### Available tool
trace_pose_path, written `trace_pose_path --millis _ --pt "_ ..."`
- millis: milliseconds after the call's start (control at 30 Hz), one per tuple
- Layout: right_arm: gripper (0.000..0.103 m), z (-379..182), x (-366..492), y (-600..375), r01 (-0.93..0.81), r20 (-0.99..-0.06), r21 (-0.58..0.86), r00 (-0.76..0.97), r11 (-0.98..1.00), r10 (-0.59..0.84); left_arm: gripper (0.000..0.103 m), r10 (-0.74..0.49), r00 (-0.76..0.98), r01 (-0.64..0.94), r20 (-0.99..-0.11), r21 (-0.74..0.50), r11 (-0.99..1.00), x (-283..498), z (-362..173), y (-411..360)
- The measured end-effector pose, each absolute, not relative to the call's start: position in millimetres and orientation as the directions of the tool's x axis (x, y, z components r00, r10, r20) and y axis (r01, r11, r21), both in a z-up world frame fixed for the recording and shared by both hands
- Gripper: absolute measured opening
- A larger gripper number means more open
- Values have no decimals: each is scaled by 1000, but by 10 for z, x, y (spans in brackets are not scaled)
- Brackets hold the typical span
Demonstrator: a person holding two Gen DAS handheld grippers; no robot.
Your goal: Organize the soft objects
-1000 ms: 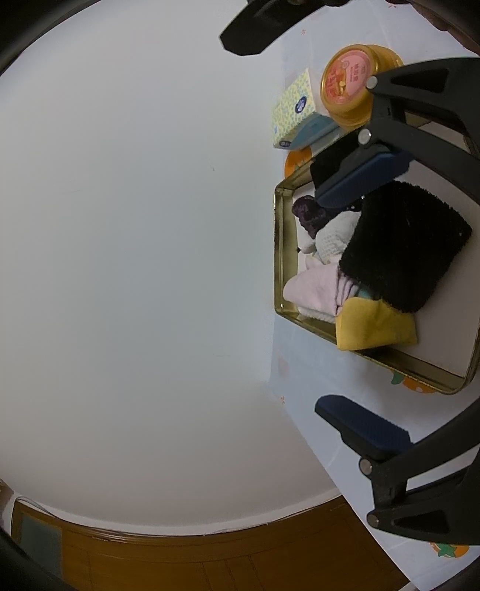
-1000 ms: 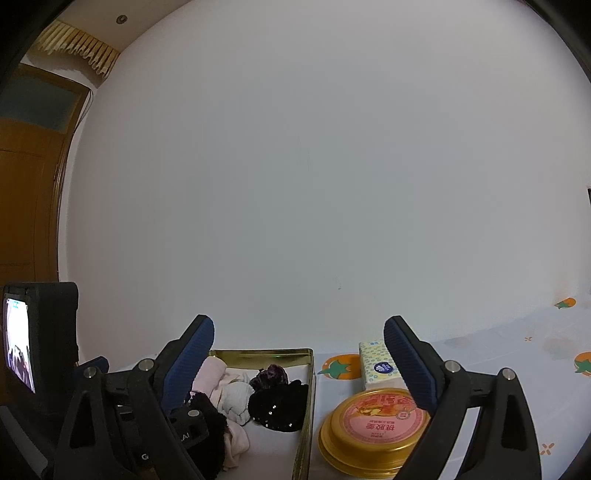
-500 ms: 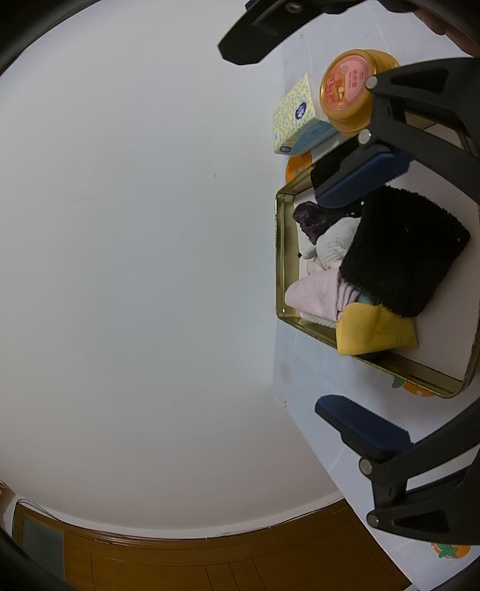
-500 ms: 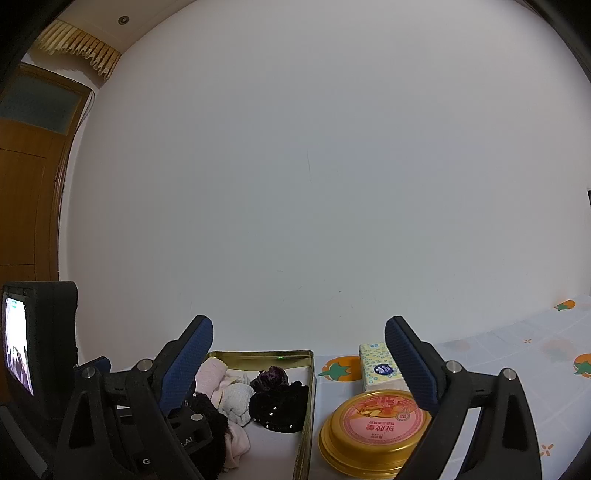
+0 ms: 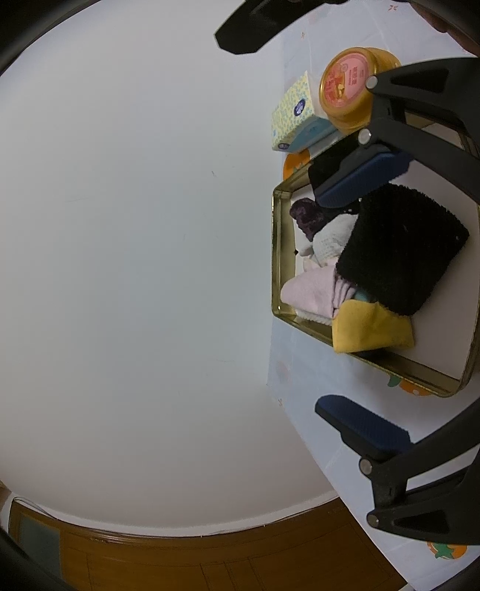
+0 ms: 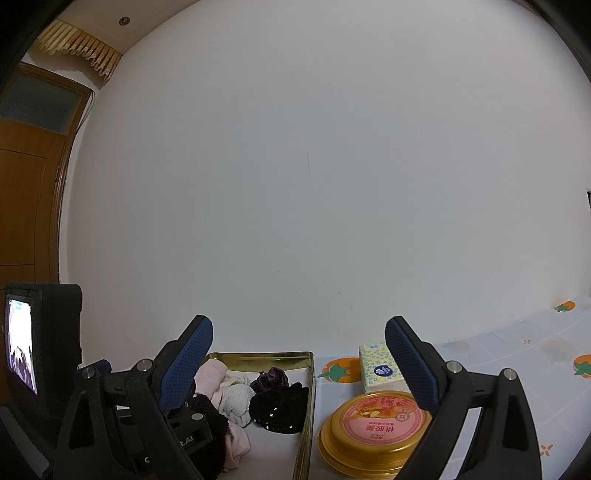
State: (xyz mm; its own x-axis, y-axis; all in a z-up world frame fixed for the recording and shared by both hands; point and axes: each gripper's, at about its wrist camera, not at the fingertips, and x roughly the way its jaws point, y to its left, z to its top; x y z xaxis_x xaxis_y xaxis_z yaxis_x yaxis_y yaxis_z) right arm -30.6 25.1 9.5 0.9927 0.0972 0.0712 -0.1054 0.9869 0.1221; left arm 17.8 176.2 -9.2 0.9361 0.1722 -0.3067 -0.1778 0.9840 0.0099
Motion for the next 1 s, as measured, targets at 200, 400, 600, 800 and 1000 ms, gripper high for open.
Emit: trace_pose_path --millis 200,400,600,800,1000 --pt "96 92 -321 228 -107 78 126 992 986 98 103 195 928 -200 -318 15 980 199 -101 1760" --pt "97 87 -321 214 -109 77 129 992 986 100 103 207 926 -215 -317 9 977 207 -106 1780" --pt "97 86 -325 205 -109 80 130 992 985 99 103 207 926 -215 -317 9 977 206 -106 1783" --pt "97 87 -330 205 -111 80 131 992 985 101 103 207 926 -215 -317 9 977 205 -109 1778" --pt "97 89 -331 206 -110 80 130 992 985 100 103 202 925 -211 -321 8 977 206 -121 1771"
